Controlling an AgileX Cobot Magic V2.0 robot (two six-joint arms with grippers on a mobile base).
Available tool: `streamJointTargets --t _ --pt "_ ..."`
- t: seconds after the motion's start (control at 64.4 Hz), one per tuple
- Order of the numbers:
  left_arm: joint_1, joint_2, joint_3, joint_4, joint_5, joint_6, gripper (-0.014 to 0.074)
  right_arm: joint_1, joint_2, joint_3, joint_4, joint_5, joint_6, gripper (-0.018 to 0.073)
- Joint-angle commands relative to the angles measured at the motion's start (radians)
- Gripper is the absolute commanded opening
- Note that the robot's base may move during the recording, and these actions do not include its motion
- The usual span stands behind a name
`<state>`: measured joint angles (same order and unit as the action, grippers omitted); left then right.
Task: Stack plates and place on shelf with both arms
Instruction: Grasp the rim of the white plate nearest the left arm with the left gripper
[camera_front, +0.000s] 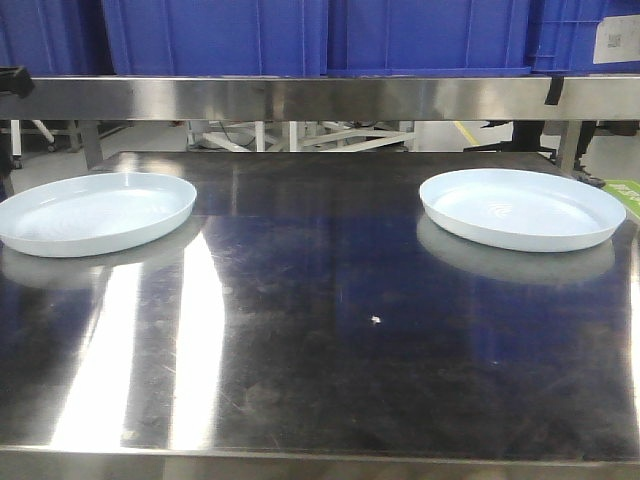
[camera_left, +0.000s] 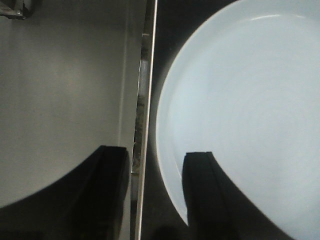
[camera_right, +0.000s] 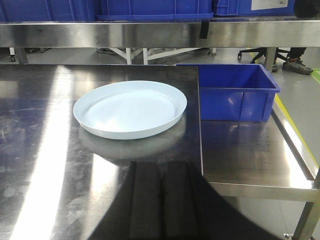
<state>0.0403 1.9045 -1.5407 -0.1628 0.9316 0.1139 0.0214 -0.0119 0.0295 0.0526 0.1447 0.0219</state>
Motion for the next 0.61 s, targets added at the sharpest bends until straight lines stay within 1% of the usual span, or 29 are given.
streamJointTargets --t 0.0,0.186,0.59 --pt "0.002 -0.009 -0.078 -0.009 0.001 -0.003 0.0365 -0.006 -0.018 0.0 -0.002 -0.083 0.0 0.0055" --pt "0.002 0.052 -0.125 -0.009 0.009 -0.003 0.0364 -0.006 -0.018 0.0 -0.002 -0.083 0.0 0.0055" --pt "-0.001 0.089 -0.126 -0.002 0.018 -0.003 0.0363 -0.006 -0.018 0.0 -0.002 -0.083 0.0 0.0055"
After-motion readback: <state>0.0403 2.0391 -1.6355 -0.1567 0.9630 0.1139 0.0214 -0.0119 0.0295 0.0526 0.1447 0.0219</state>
